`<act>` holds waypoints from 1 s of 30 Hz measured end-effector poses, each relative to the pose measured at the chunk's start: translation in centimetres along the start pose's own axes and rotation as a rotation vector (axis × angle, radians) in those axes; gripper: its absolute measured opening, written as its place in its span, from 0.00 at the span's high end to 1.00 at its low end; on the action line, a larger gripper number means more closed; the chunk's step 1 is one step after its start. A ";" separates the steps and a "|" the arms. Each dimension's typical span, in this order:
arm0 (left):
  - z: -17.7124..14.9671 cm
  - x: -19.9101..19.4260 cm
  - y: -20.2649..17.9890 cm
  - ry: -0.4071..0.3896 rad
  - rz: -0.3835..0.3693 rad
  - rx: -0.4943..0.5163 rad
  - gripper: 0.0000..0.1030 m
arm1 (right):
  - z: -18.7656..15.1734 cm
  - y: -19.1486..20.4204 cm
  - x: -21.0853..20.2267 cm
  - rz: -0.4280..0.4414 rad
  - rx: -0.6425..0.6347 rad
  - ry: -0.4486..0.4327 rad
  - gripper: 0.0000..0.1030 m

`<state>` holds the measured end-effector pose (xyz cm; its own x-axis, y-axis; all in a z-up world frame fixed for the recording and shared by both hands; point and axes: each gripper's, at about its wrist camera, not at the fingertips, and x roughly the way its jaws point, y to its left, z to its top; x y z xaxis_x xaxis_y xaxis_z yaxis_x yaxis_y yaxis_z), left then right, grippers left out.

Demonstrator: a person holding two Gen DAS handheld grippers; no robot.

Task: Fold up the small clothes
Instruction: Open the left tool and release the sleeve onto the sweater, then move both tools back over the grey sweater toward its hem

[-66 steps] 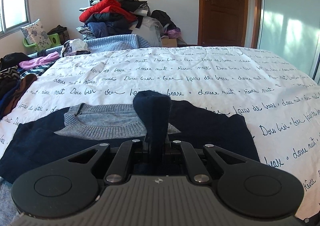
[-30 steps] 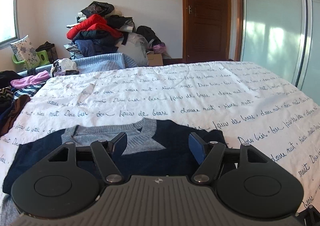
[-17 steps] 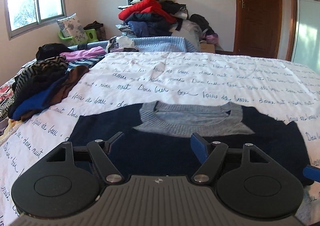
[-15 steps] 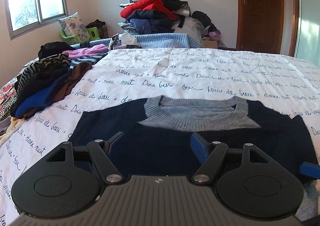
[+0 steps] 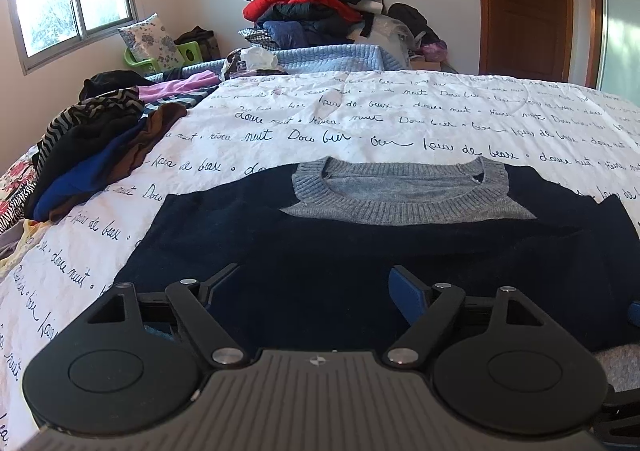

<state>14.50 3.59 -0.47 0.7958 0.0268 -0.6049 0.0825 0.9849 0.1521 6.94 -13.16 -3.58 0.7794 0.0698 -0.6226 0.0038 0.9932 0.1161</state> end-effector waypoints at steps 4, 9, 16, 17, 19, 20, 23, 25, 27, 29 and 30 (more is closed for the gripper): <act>0.0 -0.2 0.3 -0.002 0.007 -0.008 0.22 | -0.1 0.1 -0.7 -0.003 -0.006 -0.005 0.00; -0.1 -0.9 0.4 -0.011 0.007 -0.013 0.21 | -0.4 -0.3 -1.6 -0.006 0.018 -0.012 0.00; -0.3 -2.9 0.9 -0.039 0.004 -0.024 0.18 | -0.5 -0.3 -2.8 -0.022 0.040 -0.016 0.00; -0.3 -3.2 1.1 -0.042 0.003 -0.027 0.18 | -0.6 -0.4 -3.0 -0.023 0.044 -0.016 0.00; -0.4 -4.0 1.5 -0.048 0.003 -0.034 0.17 | -0.7 -0.4 -3.4 -0.022 0.055 -0.017 0.00; -0.5 -4.3 1.6 -0.052 0.004 -0.037 0.17 | -0.7 -0.4 -3.6 -0.021 0.061 -0.017 0.00; -0.7 -5.5 2.2 -0.065 0.007 -0.044 0.17 | -1.0 -0.4 -4.2 -0.019 0.069 -0.021 0.00; -0.9 -6.3 2.5 -0.076 0.012 -0.045 0.16 | -1.1 -0.3 -4.7 -0.019 0.068 -0.025 0.00; -1.1 -7.1 2.8 -0.087 0.016 -0.043 0.16 | -1.4 -0.2 -5.1 -0.017 0.069 -0.029 0.00; -1.3 -7.9 2.9 -0.096 0.015 -0.041 0.15 | -1.6 -0.2 -5.6 -0.014 0.073 -0.032 0.00; -1.4 -8.2 2.9 -0.099 0.012 -0.039 0.15 | -1.7 -0.2 -5.9 -0.013 0.076 -0.032 0.00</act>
<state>7.34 6.51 3.85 0.8521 0.0239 -0.5228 0.0504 0.9906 0.1275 1.32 -13.60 -1.23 0.7987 0.0523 -0.5994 0.0607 0.9841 0.1667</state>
